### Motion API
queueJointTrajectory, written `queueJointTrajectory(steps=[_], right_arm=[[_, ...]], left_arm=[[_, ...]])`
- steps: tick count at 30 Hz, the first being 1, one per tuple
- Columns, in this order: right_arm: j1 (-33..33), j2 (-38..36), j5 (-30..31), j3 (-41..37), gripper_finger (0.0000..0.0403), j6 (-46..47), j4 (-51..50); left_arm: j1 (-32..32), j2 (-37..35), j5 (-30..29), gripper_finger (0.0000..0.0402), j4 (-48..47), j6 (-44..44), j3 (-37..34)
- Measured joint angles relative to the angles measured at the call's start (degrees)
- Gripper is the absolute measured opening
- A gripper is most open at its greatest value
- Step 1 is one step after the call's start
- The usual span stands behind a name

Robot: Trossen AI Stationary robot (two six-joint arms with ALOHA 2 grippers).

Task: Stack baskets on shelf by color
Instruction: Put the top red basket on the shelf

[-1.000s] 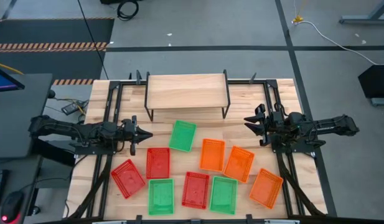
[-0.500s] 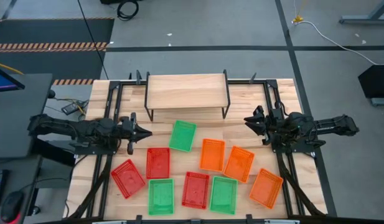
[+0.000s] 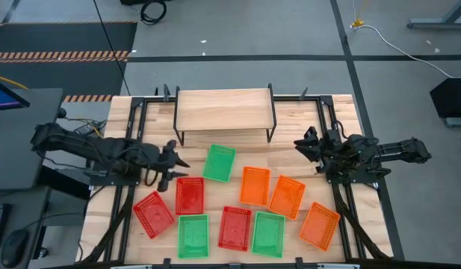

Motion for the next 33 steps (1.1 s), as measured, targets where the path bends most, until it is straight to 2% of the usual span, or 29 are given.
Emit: queueJointTrajectory(steps=[7, 12, 17, 20, 23, 28, 31, 33], right_arm=[[0.0, 0.2, 0.1, 0.0, 0.011, -8.9, 5.8], [0.0, 0.2, 1.7, 0.0, 0.011, -11.3, 8.0], [0.0, 0.3, 7.3, 0.0, 0.011, -12.7, 7.6], [-0.1, 0.5, 9.5, 0.2, 0.011, -17.2, 7.6], [-0.1, 0.5, 10.5, 1.3, 0.011, -20.5, 7.6], [-0.1, 0.5, 10.4, 2.1, 0.011, -22.1, 7.6], [-0.1, 0.5, 10.4, 2.1, 0.011, -22.9, 7.3], [-0.1, 0.5, 10.5, 2.1, 0.011, -23.1, 7.2]], left_arm=[[-5.3, 7.7, -0.7, 0.0208, -6.7, 0.9, 8.1], [-8.2, 11.8, -5.1, 0.0216, -14.9, 0.6, 11.6], [-8.8, 15.2, -6.0, 0.0217, -18.6, -4.1, 12.4], [-8.9, 17.8, -3.5, 0.0218, -20.7, -8.2, 12.4], [-9.3, 20.8, -2.0, 0.0218, -20.4, -12.4, 12.4], [-11.2, 24.5, 0.2, 0.0224, -19.5, -13.0, 12.4], [-11.0, 25.1, -1.6, 0.0227, -20.4, -13.1, 12.4], [-10.2, 25.1, -5.1, 0.0228, -21.3, -13.0, 12.4]])
